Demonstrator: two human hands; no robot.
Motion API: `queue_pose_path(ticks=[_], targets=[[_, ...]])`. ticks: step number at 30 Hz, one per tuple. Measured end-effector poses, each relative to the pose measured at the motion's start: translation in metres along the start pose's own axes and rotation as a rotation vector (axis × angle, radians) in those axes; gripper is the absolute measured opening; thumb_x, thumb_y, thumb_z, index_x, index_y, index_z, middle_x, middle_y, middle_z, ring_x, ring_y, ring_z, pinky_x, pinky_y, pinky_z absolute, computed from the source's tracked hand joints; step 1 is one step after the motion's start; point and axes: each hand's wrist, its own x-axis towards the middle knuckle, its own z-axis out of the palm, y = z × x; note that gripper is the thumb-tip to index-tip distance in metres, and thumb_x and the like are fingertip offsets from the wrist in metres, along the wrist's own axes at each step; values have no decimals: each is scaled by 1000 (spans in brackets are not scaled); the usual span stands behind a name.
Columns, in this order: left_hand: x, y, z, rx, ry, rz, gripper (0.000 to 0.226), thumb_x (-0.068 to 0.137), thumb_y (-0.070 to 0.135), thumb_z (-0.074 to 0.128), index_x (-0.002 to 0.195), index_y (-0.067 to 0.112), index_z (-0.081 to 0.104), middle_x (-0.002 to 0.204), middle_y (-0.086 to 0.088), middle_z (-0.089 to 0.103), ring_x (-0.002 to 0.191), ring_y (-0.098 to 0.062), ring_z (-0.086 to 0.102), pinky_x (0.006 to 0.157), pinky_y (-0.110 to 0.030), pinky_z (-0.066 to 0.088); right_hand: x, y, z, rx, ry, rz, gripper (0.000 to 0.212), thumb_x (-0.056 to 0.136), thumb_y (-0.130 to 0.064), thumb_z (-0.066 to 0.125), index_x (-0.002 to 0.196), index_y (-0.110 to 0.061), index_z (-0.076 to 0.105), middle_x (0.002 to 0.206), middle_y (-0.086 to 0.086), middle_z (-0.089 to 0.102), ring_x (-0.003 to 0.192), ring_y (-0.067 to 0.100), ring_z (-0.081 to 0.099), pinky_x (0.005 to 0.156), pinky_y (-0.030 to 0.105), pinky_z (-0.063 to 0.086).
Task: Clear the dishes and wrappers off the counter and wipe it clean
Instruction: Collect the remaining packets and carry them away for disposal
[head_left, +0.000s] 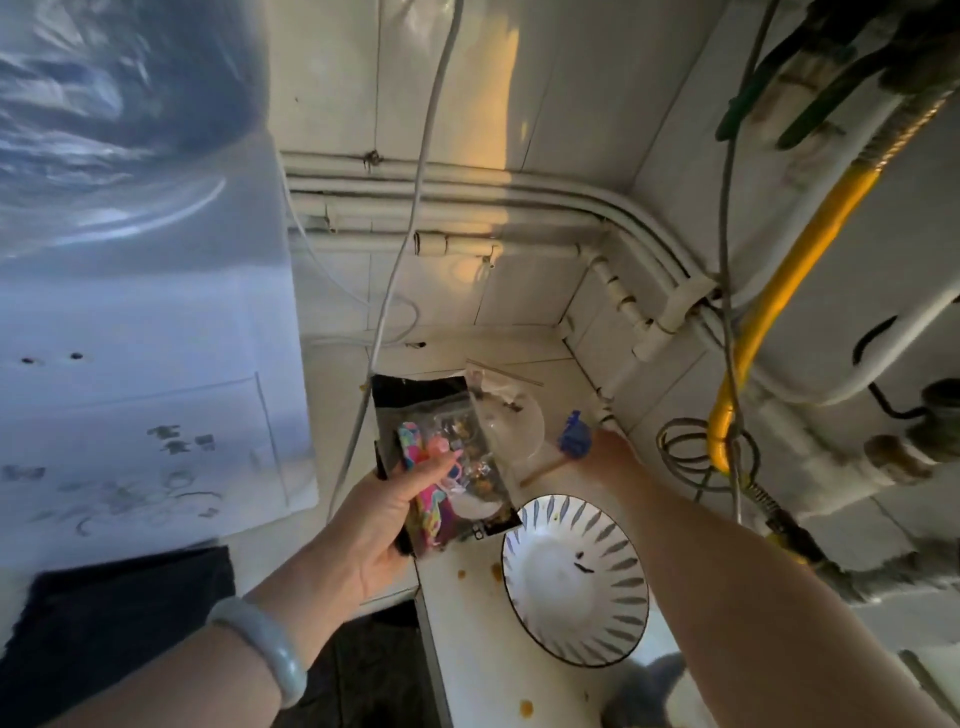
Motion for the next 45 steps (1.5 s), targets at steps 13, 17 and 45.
queue_pose_path(ticks=[13,17,45], targets=[[33,8,0,-15,72,-17,47,75,22,75,119,9,63,105,-19,72,76,-29,72,54,-29,52,16,-18,10,-392,26,-14,32,99,-10,45,130,-8,52,132,12,57,123,28,53,99,36,46],[35,11,1,-76,88,-4,48,73,19,74,118,7,64,105,-21,72,67,-26,72,46,-26,52,22,-19,-1,-468,-101,-66,22,92,-15,56,109,-3,63,109,14,65,108,32,61,84,33,48],[38,6,-27,-28,145,-118,51,71,16,77,119,2,62,107,-24,71,91,-38,68,76,-44,55,44,-104,-30,410,89,-222,29,81,-15,71,107,-3,67,132,17,56,126,33,51,105,43,42]])
